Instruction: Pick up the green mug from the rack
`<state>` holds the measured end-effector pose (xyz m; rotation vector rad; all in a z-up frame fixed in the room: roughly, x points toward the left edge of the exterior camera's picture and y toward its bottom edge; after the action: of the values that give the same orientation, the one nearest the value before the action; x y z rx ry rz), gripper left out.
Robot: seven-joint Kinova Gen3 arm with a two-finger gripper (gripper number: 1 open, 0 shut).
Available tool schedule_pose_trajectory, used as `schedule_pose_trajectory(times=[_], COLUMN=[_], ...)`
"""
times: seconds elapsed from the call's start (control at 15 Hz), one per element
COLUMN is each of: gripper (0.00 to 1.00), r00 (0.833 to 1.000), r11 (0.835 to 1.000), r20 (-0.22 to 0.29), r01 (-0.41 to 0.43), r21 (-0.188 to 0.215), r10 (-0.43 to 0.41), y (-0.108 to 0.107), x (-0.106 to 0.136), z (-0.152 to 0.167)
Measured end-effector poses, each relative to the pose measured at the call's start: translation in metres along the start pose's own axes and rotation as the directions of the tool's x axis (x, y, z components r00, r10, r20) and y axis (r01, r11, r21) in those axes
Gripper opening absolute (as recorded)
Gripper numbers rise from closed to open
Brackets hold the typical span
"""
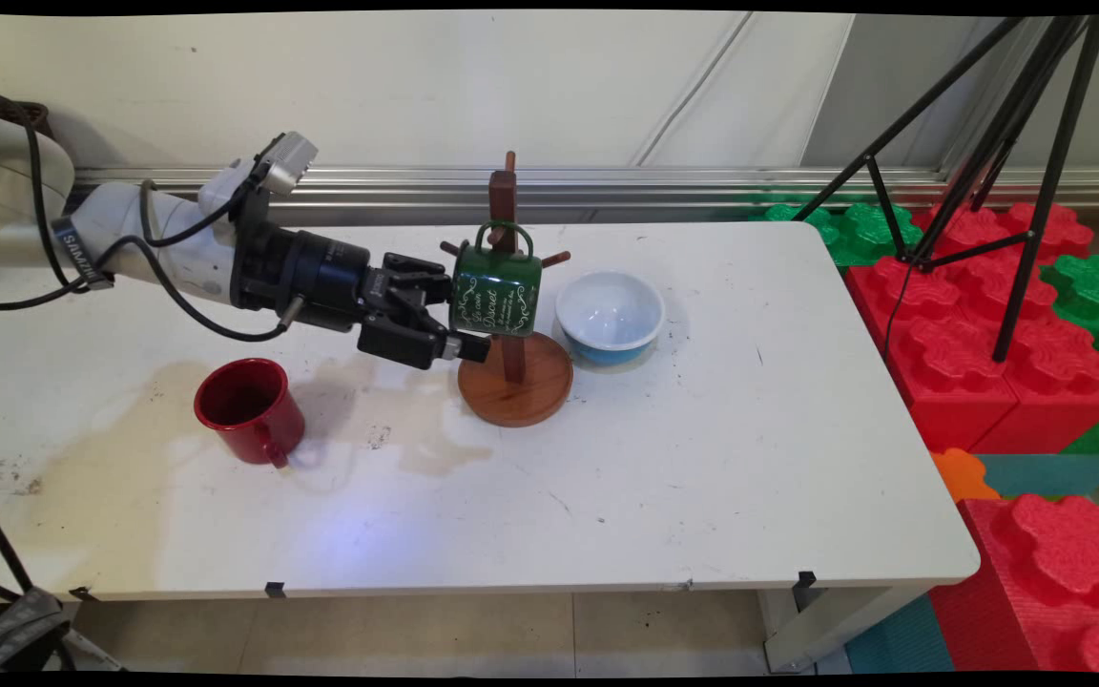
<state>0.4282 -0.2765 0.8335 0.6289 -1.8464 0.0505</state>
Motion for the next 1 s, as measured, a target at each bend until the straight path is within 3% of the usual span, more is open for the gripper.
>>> schedule_pose_trajectory(times=[1.0], gripper=[1.0], r00=[0.999], r11=[0.999], r20=[0.005], r01=[0.033], r21=[0.008], r10=[-0.033], y=[0.0083], x=[0.0007], z=[0.0066])
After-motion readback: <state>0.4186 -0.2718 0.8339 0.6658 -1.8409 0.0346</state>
